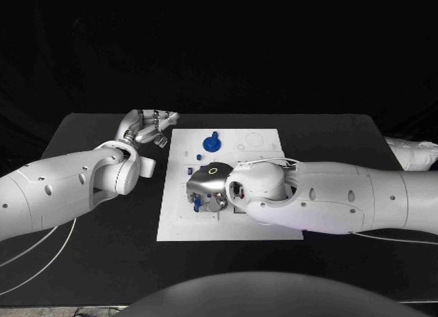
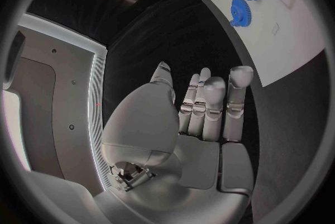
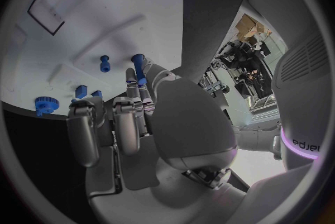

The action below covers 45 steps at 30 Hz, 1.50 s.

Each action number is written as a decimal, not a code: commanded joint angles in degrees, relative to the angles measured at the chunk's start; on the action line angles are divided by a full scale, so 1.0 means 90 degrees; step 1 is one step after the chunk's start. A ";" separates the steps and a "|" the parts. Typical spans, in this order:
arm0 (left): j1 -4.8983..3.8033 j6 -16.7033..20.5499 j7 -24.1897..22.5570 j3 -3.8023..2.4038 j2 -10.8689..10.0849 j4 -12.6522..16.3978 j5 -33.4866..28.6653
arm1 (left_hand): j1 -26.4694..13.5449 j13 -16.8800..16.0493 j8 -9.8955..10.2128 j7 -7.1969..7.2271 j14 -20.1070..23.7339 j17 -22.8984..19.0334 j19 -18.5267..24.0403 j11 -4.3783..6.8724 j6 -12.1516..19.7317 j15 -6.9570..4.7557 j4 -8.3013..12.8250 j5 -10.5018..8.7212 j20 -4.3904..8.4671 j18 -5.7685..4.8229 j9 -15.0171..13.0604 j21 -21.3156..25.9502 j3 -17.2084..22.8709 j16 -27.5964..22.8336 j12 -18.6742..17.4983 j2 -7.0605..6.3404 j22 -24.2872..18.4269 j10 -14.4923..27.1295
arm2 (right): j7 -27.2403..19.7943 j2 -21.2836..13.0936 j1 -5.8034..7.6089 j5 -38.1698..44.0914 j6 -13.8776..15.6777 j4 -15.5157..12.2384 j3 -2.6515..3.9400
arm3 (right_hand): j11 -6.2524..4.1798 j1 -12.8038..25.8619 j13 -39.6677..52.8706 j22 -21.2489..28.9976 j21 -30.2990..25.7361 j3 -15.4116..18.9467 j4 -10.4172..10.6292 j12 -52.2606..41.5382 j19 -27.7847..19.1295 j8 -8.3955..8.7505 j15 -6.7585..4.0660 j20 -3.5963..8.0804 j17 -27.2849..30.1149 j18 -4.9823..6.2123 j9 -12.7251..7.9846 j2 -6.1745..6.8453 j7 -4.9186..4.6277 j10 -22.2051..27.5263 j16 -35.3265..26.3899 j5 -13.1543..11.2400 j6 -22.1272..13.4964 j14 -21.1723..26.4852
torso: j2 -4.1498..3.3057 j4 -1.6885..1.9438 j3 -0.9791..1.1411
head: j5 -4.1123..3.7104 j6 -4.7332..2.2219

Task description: Assemble the parts on the task board

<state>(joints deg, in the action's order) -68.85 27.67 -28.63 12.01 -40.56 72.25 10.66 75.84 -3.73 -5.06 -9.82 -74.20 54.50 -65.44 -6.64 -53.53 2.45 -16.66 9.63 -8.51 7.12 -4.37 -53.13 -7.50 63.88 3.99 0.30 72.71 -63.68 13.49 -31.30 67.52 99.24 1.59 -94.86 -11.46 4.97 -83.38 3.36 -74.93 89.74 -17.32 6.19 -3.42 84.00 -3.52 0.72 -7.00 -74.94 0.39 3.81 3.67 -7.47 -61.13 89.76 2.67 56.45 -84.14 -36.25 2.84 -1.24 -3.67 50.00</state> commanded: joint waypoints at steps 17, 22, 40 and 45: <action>-0.0004 -0.0109 -0.0055 -0.0005 0.0027 0.0003 0.0005 | 0.0037 -0.0006 -0.0024 0.0007 0.0046 -0.0005 0.0035 0.0029 0.0050 -0.0010 0.0003 0.0025 -0.0009 0.0075 0.0003 0.0014 -0.0028 -0.0022 -0.0003 0.0055 0.0002 0.0025 | -0.0214 -0.0304 -0.0004 -0.0645 0.1463 -0.0125 -0.0003 | 0.0155 0.0387 0.0046 -0.1675 0.0029 0.0528 0.0025 -0.0123 0.0667 -0.0049 0.0053 -0.0052 -0.1674 -0.0044 0.0029 0.0103 -0.0076 0.0580 0.0026 0.0009 -0.0809 -0.0652 | 0.0001 0.0003 0.0002 | 0.0014 0.0000; -0.0004 -0.0108 -0.0060 -0.0005 0.0035 -0.0007 0.0006 | 0.0045 -0.0006 -0.0025 0.0007 0.0044 -0.0002 0.0036 0.0029 0.0050 -0.0010 0.0001 0.0028 -0.0009 0.0075 0.0003 0.0013 -0.0031 -0.0019 -0.0003 0.0062 0.0003 0.0026 | -0.0701 -0.0664 0.0104 -0.2448 0.2302 -0.0277 -0.0002 | 0.0175 0.0442 0.0058 -0.1675 0.0029 0.0601 0.0065 -0.0219 0.0667 -0.0102 0.0139 -0.0091 -0.1674 -0.0044 0.0060 0.0017 -0.0212 0.0465 0.0026 0.0014 -0.0694 -0.0652 | 0.0003 -0.0003 0.0001 | 0.0042 0.0000; -0.0002 -0.0134 -0.0068 -0.0004 0.0178 -0.0137 0.0066 | 0.0045 -0.0007 -0.0025 0.0006 0.0016 0.0056 0.0012 0.0029 0.0051 -0.0010 -0.0003 0.0031 -0.0009 0.0067 0.0003 -0.0025 -0.0037 0.0024 -0.0002 0.0066 0.0021 0.0026 | -0.0618 -0.2829 0.0930 -0.7370 0.2030 -0.1103 -0.0059 | -0.0189 0.1168 0.2924 -0.1675 0.0029 0.1532 0.0723 -0.4235 0.0667 -0.0525 -0.0133 0.0160 -0.1674 -0.0044 0.0145 -0.0501 -0.0095 0.0327 0.0026 0.0676 -0.1363 -0.0652 | 0.0009 -0.0043 0.0000 | -0.0083 0.0000; 0.0000 -0.0133 -0.0066 -0.0004 0.0212 -0.0153 0.0069 | 0.0045 -0.0007 -0.0025 0.0006 0.0016 0.0056 0.0012 0.0029 0.0051 -0.0010 -0.0003 0.0031 -0.0009 0.0067 0.0003 -0.0025 -0.0037 0.0024 -0.0002 0.0066 0.0021 0.0026 | -0.0183 -0.3259 0.0945 -0.7449 0.1785 -0.1178 -0.0123 | -0.0305 0.1423 0.8442 -0.1675 0.0029 0.2117 0.1075 -0.8943 0.0667 -0.0901 -0.0225 0.0220 -0.1674 -0.0044 0.0206 -0.0601 0.0051 -0.1787 0.0026 0.1223 -0.1709 -0.0652 | 0.0023 -0.0047 -0.0007 | -0.0197 0.0000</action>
<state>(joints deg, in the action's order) -68.83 27.41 -28.66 12.02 -38.82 70.85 10.82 76.06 -3.73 -5.06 -9.82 -74.20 55.05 -65.45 -6.64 -53.53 2.45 -16.66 9.63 -8.52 7.12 -4.37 -53.42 -7.49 64.11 3.99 0.52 72.98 -63.68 7.75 -59.97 76.00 35.83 21.32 -105.10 -12.50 2.23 -70.68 72.76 -74.90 89.74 1.35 15.71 -81.74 84.02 -11.40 -0.95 -5.29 -74.91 0.39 5.63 -1.54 -7.02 -75.69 89.77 13.46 41.45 -83.93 -36.10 2.48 -1.29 -4.87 50.00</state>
